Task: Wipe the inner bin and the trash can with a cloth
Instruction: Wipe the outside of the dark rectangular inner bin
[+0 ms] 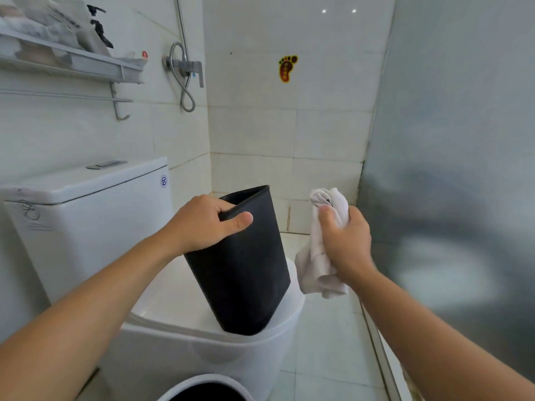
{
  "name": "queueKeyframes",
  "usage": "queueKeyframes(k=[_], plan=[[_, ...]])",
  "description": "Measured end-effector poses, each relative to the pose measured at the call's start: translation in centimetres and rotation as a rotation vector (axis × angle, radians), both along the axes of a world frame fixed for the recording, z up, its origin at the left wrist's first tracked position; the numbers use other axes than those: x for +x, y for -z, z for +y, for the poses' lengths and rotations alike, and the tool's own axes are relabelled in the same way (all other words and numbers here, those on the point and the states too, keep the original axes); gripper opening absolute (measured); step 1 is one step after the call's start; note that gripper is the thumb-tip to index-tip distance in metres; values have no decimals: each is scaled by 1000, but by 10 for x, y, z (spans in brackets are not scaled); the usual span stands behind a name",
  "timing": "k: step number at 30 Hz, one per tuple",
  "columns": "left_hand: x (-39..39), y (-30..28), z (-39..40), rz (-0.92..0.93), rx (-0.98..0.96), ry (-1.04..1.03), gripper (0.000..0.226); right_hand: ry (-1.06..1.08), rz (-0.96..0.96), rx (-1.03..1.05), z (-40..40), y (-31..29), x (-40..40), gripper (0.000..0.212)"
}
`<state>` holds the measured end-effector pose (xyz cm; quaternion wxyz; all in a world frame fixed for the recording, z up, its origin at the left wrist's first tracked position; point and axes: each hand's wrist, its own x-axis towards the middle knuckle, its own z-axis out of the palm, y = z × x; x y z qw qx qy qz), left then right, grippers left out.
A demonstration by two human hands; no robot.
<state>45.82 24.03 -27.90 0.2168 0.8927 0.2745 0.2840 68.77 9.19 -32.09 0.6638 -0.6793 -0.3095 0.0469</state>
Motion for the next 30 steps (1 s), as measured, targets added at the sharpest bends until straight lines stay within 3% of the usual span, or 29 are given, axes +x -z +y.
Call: queueKeyframes(k=[3,10,16,24,30], plan=[[7,-8,-17,104,-70,115,25,9,34,18,-24,1,-4,24],[26,-5,-46,182,127,92,23,-6,21,-42,-67,13,0,22],[50,-2,-73,82,319,141,28,38,-77,-60,-106,4,20,17],[127,13,-125,-2,373,310,32,218,-184,-102,-155,-16,56,20],[180,58,-145,0,378,359,28,285,-241,-214,-169,0,83,24]])
